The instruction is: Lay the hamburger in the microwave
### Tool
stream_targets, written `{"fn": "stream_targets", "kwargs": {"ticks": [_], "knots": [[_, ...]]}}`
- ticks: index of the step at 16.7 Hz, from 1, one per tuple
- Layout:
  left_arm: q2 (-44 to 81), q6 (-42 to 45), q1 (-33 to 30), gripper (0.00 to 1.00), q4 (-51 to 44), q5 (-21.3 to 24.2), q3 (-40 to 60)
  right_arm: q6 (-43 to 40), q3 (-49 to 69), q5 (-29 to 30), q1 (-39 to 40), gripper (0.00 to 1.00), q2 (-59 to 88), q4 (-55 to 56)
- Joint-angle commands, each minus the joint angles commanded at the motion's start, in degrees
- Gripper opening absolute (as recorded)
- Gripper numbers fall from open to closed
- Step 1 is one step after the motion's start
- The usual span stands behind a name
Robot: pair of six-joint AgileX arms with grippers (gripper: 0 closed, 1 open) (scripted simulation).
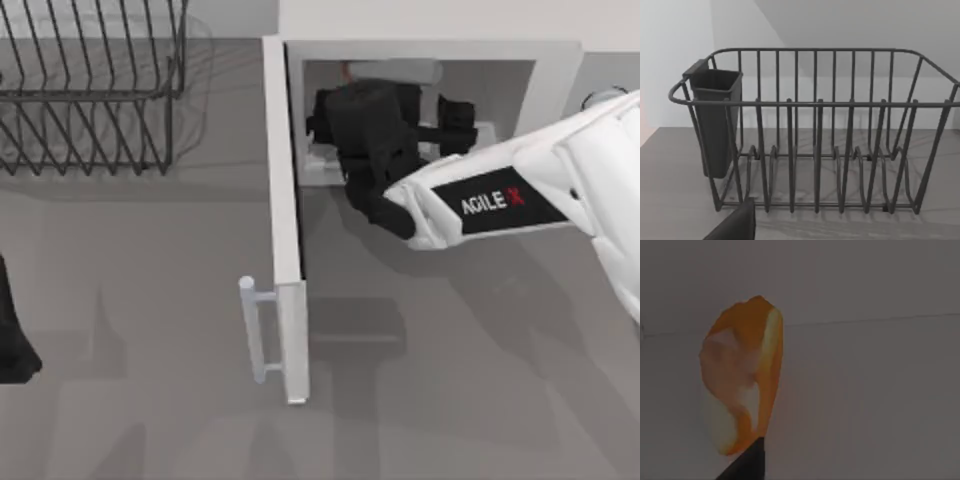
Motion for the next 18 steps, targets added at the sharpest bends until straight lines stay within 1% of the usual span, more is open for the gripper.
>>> {"fn": "stream_targets", "kwargs": {"ticks": [6, 9, 11, 14, 18], "knots": [[0.00, 0.00, 0.00, 1.00, 0.00, 0.00, 0.00, 4.88, -24.85, 6.99, 7.96, 1.00, -11.46, 6.45], [0.00, 0.00, 0.00, 1.00, 0.00, 0.00, 0.00, 6.86, -32.65, 9.77, 11.12, 1.00, -16.03, 9.20], [0.00, 0.00, 0.00, 1.00, 0.00, 0.00, 0.00, 7.55, -34.77, 10.74, 12.17, 1.00, -17.54, 10.19], [0.00, 0.00, 0.00, 1.00, 0.00, 0.00, 0.00, 7.61, -34.94, 10.82, 12.26, 1.00, -17.67, 10.27], [0.00, 0.00, 0.00, 1.00, 0.00, 0.00, 0.00, 7.53, -34.02, 10.68, 11.92, 1.00, -19.36, 7.93]]}}
